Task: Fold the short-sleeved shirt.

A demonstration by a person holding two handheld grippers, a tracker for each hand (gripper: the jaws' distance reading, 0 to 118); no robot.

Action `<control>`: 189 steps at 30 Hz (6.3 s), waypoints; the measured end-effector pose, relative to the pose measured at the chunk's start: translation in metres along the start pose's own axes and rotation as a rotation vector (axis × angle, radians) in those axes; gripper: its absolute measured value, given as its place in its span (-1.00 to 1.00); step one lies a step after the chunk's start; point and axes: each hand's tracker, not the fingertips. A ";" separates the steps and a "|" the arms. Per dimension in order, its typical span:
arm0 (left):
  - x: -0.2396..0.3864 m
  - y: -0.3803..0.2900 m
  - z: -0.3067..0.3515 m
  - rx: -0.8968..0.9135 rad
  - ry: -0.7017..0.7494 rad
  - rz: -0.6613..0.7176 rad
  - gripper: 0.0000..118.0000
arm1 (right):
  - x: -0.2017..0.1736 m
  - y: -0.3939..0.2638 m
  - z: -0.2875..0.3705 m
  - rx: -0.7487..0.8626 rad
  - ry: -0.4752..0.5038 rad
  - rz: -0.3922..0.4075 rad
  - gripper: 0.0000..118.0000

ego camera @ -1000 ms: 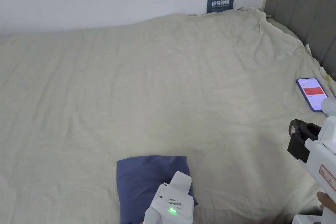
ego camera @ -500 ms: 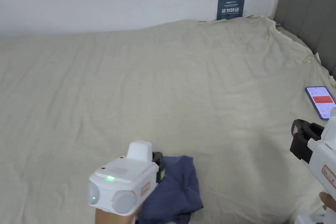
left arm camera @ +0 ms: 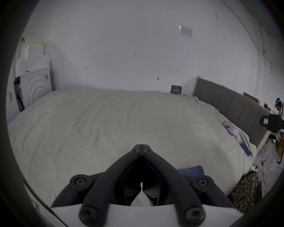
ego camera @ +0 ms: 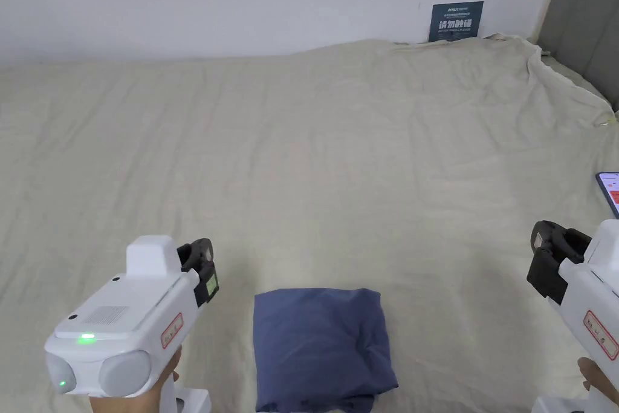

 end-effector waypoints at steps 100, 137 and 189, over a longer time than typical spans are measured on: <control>-0.068 -0.020 -0.089 -0.638 -0.255 0.175 -0.76 | -0.121 -0.047 -0.072 0.062 0.344 0.122 -1.00; -0.385 0.017 -0.086 -0.628 0.610 0.133 0.91 | -0.144 0.007 -0.100 0.105 0.244 0.141 -1.00; 0.044 0.062 0.039 0.380 0.137 -0.122 -1.00 | -0.061 0.049 -0.013 0.261 0.076 0.130 -1.00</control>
